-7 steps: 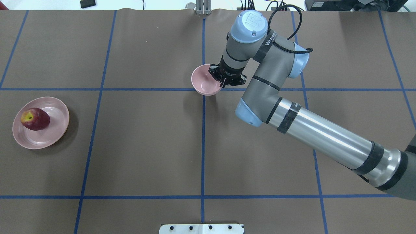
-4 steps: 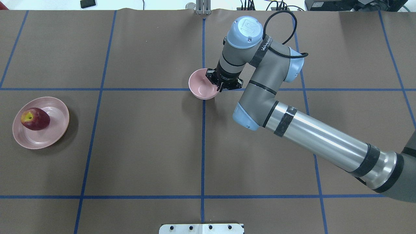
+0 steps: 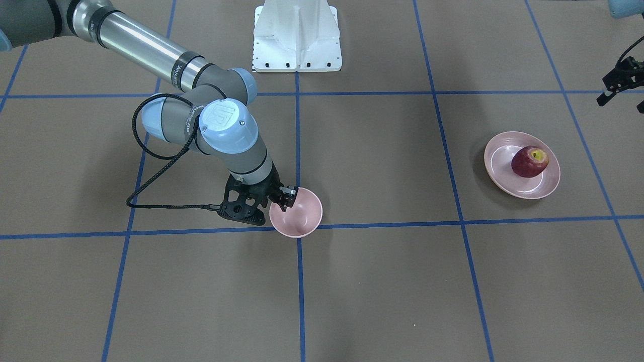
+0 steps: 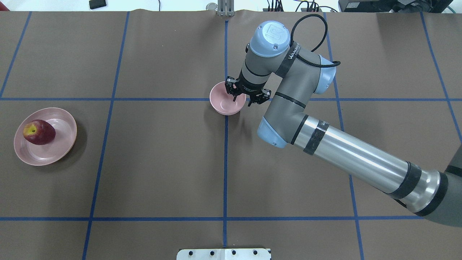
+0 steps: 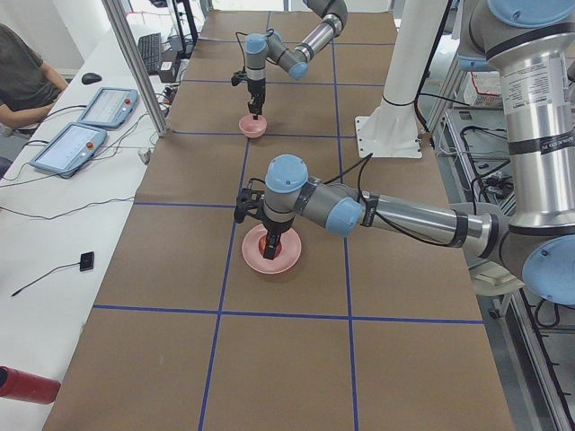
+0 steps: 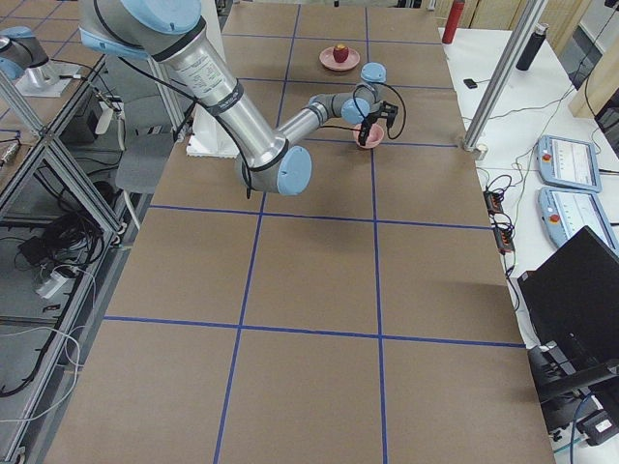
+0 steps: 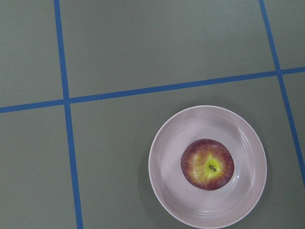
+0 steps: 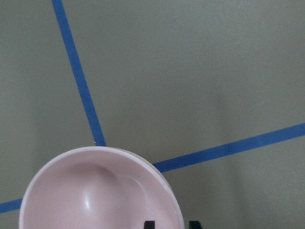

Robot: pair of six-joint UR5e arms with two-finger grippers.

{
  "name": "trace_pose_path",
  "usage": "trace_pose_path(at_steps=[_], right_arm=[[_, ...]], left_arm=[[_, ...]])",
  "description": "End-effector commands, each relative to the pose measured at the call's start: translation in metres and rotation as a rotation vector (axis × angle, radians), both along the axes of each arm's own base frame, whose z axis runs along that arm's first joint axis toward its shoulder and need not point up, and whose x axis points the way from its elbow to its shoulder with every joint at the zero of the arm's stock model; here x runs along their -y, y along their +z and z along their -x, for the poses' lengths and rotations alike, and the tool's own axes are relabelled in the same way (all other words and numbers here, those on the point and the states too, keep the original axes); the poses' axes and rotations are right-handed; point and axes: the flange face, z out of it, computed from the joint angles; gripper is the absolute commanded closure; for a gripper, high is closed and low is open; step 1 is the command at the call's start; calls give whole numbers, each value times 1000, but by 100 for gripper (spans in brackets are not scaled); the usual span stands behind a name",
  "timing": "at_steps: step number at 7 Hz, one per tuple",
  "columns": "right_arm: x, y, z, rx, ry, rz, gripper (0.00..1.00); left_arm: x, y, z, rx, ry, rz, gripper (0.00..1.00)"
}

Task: Move apple from plate to bowl
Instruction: 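Slide the pink bowl with the right gripper toward the table center, then release the bowl and withdraw the right gripper while the left gripper reaches toward the apple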

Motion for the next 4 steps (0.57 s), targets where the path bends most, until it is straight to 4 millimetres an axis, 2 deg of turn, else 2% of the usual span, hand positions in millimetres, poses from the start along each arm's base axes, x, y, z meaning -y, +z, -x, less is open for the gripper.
trace_pose_path(at_steps=[1, 2, 3, 4], right_arm=[[-4, 6, -81, 84, 3, 14, 1], [-6, 61, -181, 125, 0, 63, 0], [-18, 100, -254, 131, -36, -14, 0], [-37, 155, -313, 85, -59, -85, 0]], left_arm=[[25, -3, -46, 14, -11, 70, 2], [30, -2, -80, 54, -25, 114, 2], [28, 10, -99, 88, -17, 137, 2], [28, 25, -103, 99, -11, 158, 2]])
